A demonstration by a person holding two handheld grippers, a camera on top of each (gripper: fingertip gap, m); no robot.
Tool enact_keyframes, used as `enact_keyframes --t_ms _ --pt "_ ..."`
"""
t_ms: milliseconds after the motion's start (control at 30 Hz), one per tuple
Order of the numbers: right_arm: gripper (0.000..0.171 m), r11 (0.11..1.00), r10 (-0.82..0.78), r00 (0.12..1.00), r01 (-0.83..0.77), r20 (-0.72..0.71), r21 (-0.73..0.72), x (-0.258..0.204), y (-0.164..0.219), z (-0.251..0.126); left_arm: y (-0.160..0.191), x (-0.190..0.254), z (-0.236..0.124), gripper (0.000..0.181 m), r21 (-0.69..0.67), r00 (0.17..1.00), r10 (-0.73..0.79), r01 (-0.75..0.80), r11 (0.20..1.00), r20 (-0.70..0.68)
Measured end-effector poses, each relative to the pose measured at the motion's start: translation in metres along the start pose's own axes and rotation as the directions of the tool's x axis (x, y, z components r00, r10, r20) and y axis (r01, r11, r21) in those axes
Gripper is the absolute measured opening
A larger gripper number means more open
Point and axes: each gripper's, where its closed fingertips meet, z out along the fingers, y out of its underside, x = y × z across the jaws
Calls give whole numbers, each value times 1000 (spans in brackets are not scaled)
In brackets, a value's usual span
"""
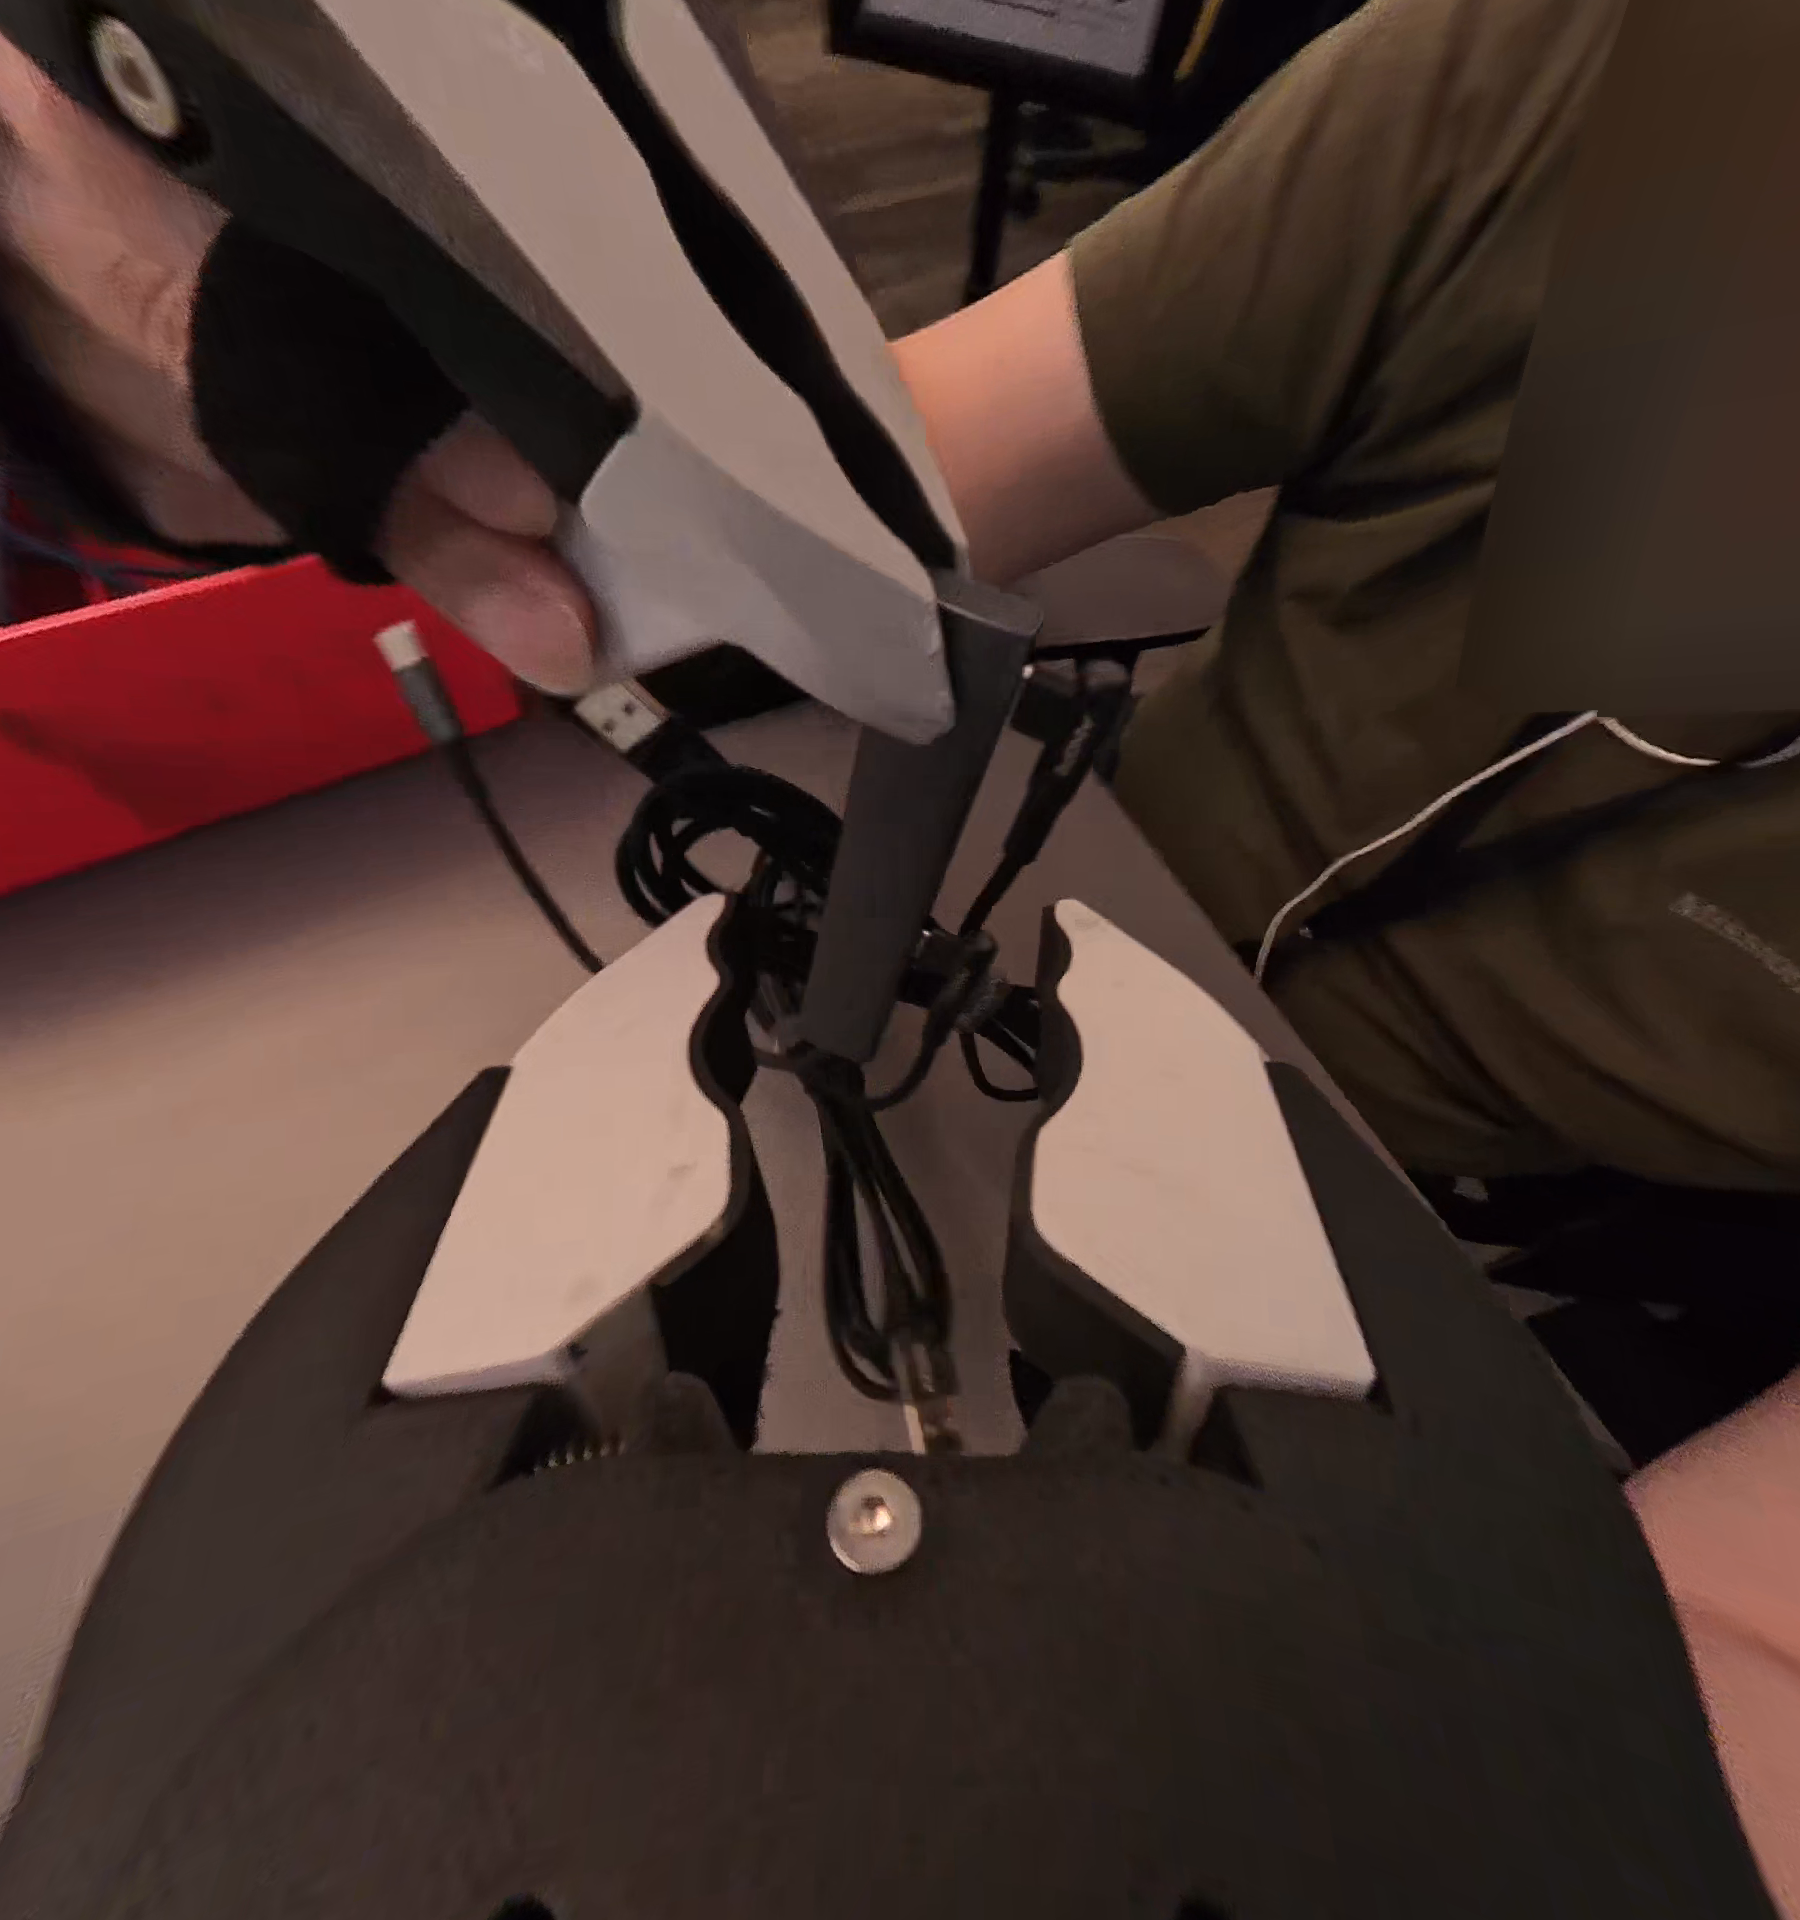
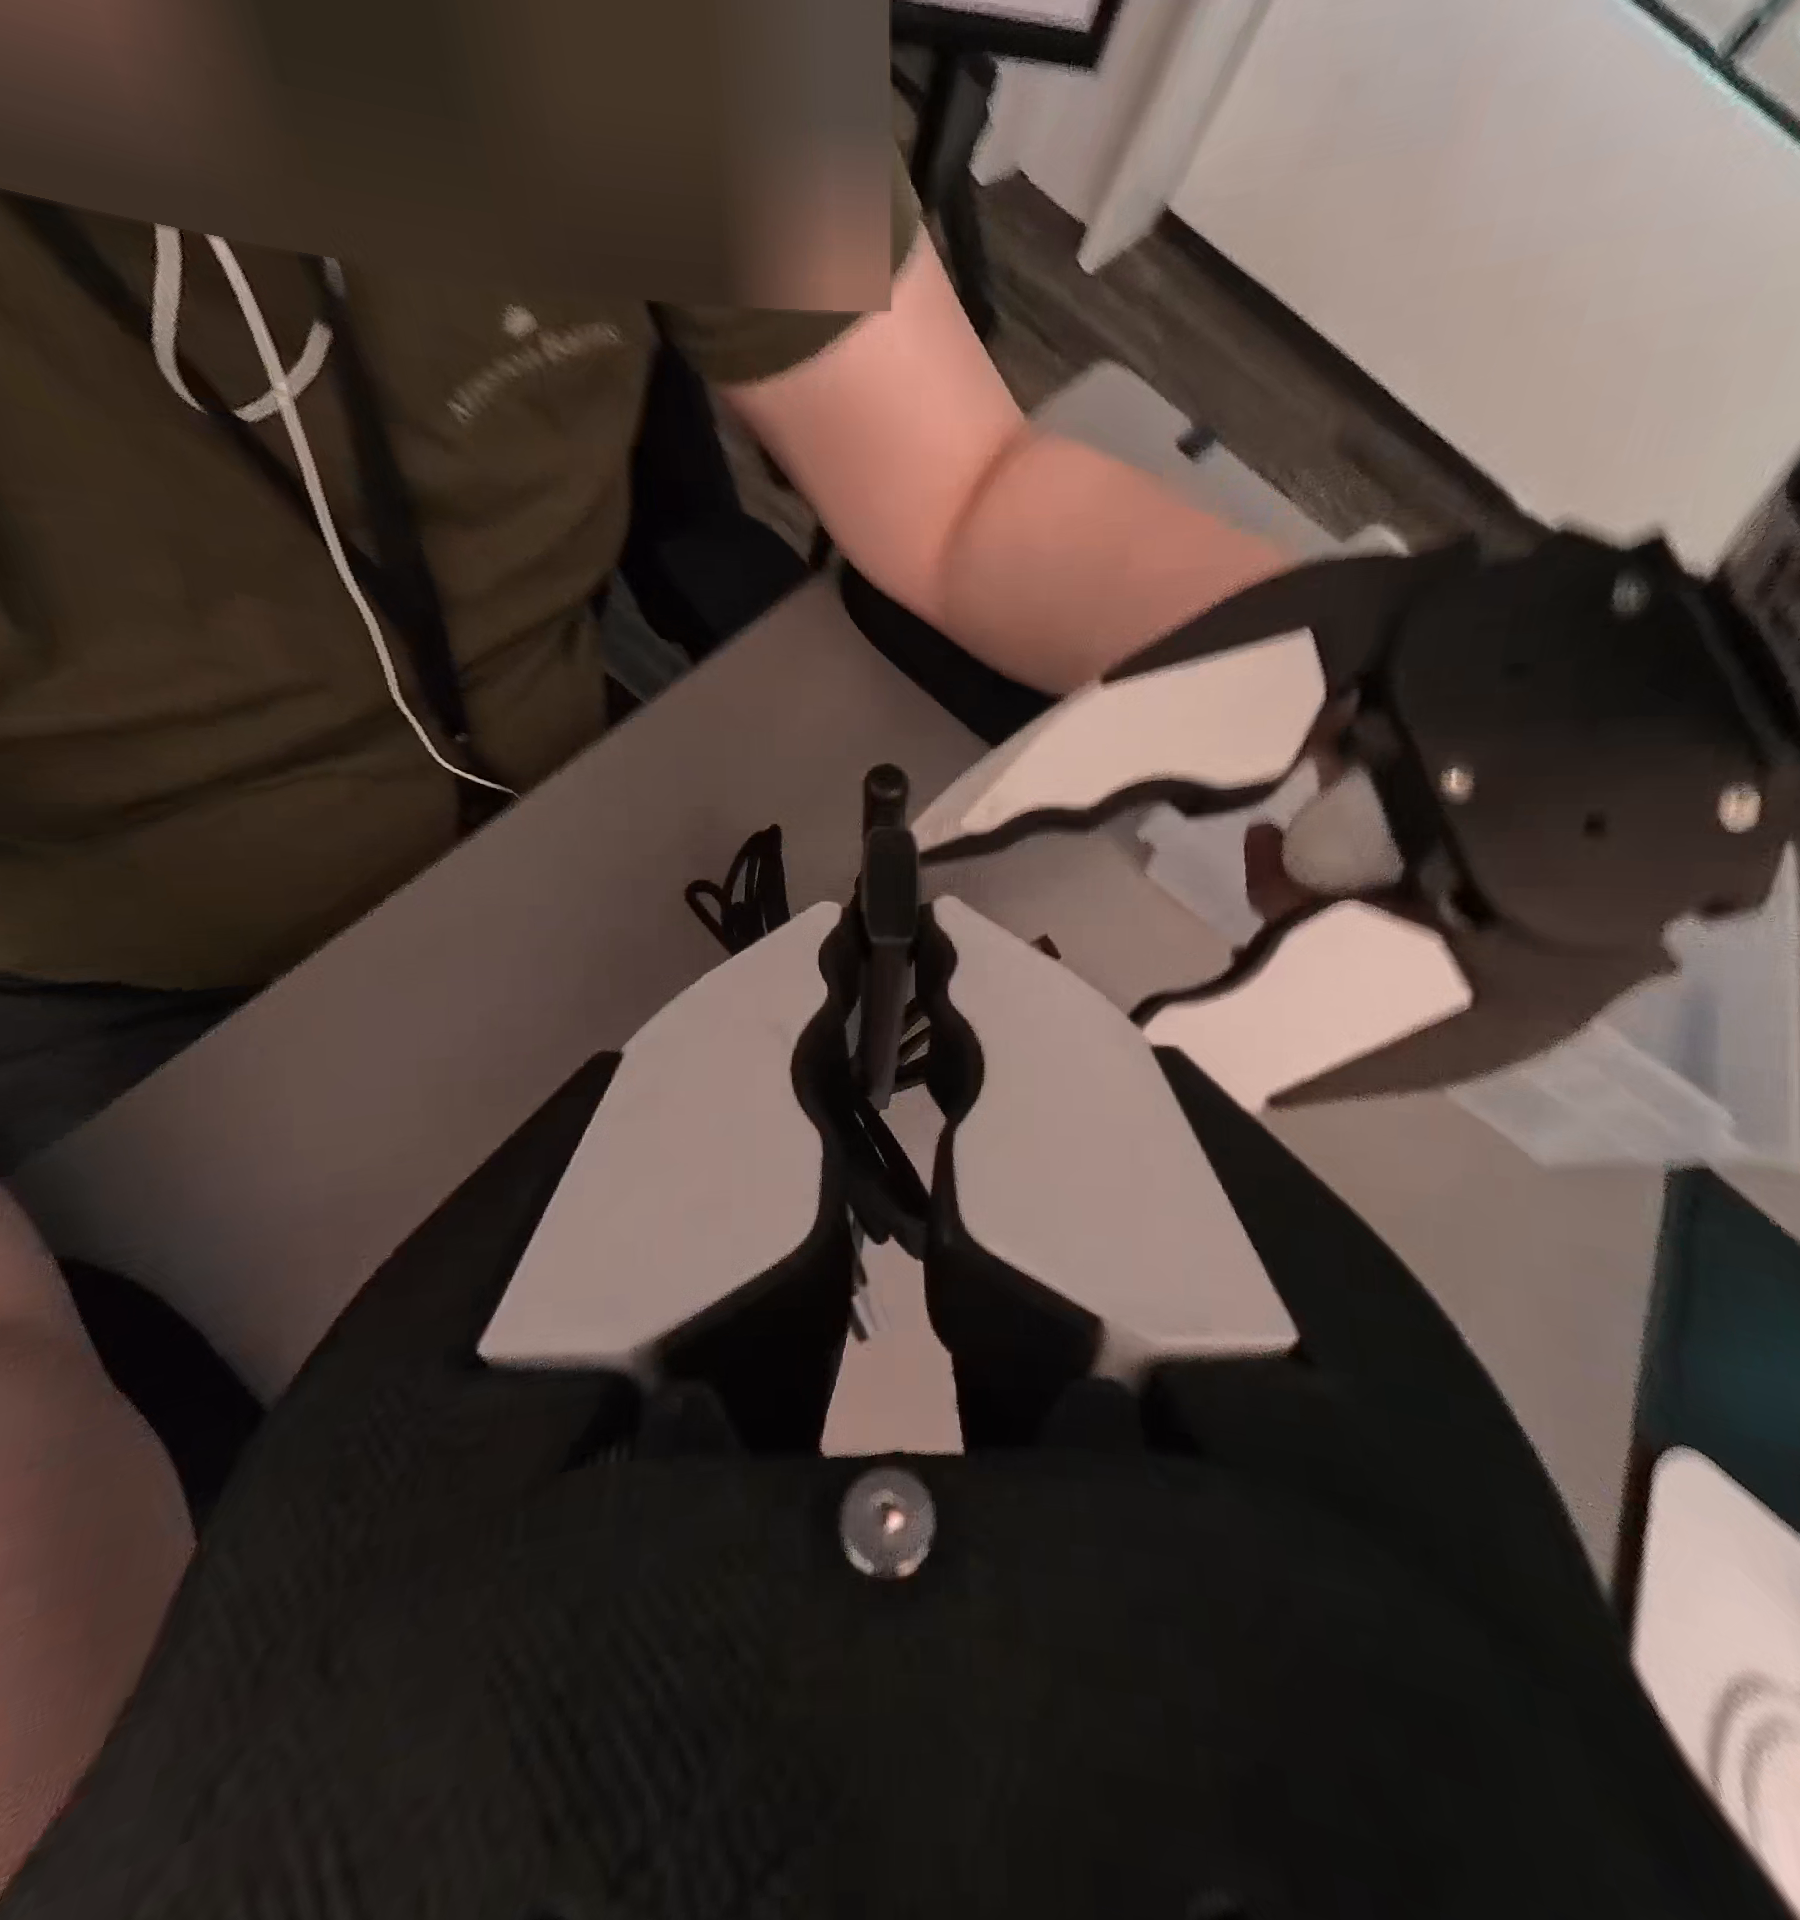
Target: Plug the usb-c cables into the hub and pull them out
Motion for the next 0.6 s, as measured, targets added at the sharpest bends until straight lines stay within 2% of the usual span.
enact_keyframes --t_ms 133,167,233,400,500,600 --pt "11 993 -57 994 47 97 104 -11 -17 9 -13 33 16 46 88 963 28 -4 996 -266" --pt "11 991 -66 991 51 119 127 -14 -20 10 -14 43 19 50 95 942 32 0 995 -335" --pt "11 983 -87 984 60 156 171 -18 -26 12 -11 52 26 50 91 909 32 6 996 -415" --pt "11 959 -134 967 71 218 273 -23 -35 13 -20 66 41 34 130 810 16 75 989 -587" --pt "11 920 -166 956 61 243 388 -25 -42 5 -31 68 41 27 184 787 38 97 978 -616" --pt "16 911 -103 979 21 177 411 -9 -39 -6 -35 54 35 18 210 853 46 76 975 -521"
